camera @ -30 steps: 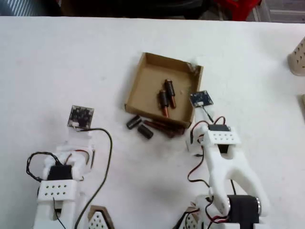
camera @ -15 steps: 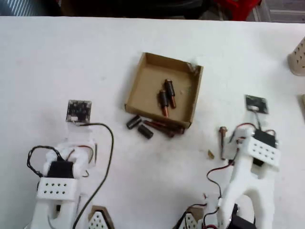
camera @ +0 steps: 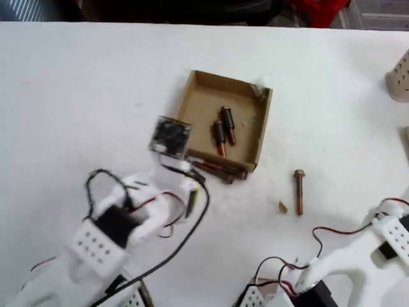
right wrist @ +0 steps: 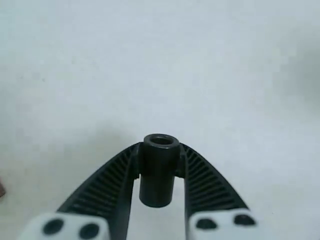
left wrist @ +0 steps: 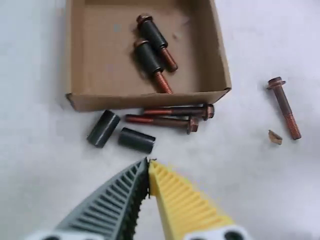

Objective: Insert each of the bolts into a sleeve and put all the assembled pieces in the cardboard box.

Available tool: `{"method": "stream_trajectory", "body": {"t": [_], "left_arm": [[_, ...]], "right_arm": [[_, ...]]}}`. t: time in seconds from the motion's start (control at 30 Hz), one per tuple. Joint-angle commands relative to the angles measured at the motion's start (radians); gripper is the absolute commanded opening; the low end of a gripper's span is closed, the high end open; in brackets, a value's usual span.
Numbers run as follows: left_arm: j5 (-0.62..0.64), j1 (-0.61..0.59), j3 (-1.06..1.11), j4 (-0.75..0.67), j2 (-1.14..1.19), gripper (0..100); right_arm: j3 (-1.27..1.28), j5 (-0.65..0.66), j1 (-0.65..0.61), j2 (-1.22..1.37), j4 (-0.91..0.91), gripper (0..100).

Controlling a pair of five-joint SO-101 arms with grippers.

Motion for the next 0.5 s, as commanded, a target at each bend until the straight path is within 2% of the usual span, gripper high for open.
{"method": "stream_trajectory", "body": {"t": [0.0, 0.2, 0.33, 0.47], "left_arm": [[0.014, 0.130, -0.091, -0.227, 0.265, 2], [0.020, 0.283, -0.236, -0.482, 0.575, 2], [0.025, 0.305, -0.377, -0.594, 0.794, 2], [0.118, 0.305, -0.555, -0.632, 1.021, 4]], "right_arm": [[-0.043, 0.011, 0.084, -0.031, -0.081, 1.7], [-0.023, 0.011, 0.170, -0.030, -0.117, 1.7], [0.044, 0.012, 0.170, -0.031, -0.202, 1.7], [0.109, 0.012, 0.165, -0.031, -0.297, 1.7]]}}
